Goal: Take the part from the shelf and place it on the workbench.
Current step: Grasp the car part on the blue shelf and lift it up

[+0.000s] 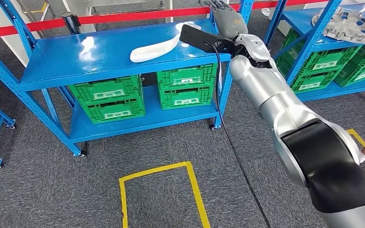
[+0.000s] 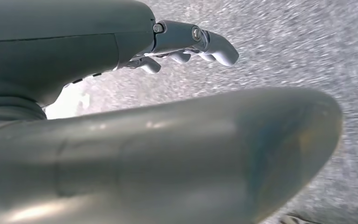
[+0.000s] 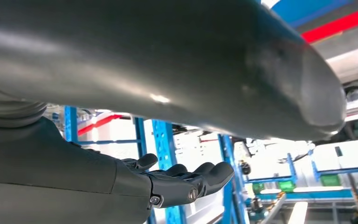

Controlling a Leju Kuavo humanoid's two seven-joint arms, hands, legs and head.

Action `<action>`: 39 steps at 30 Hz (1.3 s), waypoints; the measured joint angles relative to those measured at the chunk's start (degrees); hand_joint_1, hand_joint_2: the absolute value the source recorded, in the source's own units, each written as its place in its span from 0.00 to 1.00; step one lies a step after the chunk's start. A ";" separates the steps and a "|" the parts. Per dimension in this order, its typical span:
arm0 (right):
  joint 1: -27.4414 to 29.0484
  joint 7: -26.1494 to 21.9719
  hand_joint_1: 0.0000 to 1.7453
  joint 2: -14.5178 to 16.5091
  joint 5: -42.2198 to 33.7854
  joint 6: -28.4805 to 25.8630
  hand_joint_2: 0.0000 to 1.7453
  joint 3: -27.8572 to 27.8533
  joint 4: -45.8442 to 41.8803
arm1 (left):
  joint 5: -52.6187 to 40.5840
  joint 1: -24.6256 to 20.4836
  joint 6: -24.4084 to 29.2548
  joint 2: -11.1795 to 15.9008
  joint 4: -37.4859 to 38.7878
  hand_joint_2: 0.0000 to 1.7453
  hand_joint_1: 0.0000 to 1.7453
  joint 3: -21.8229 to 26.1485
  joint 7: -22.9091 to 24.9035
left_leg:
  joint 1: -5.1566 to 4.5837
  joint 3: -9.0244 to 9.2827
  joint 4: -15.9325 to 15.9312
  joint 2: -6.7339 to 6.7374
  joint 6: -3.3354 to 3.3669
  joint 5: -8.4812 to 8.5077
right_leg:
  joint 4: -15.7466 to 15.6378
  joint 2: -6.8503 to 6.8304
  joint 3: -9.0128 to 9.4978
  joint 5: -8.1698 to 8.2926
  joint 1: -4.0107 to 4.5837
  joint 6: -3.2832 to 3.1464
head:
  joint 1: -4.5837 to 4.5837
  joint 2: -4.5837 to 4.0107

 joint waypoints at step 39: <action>6.15 0.90 0.00 4.54 -3.26 -4.44 0.00 15.34 -2.50 | -0.48 -0.83 1.10 0.13 0.07 0.00 0.00 -1.28 0.32 | 0.67 0.17 -0.85 0.37 1.40 0.57 | 6.43 0.46 -2.73 -4.46 -0.38 1.60 | 0.30 -0.01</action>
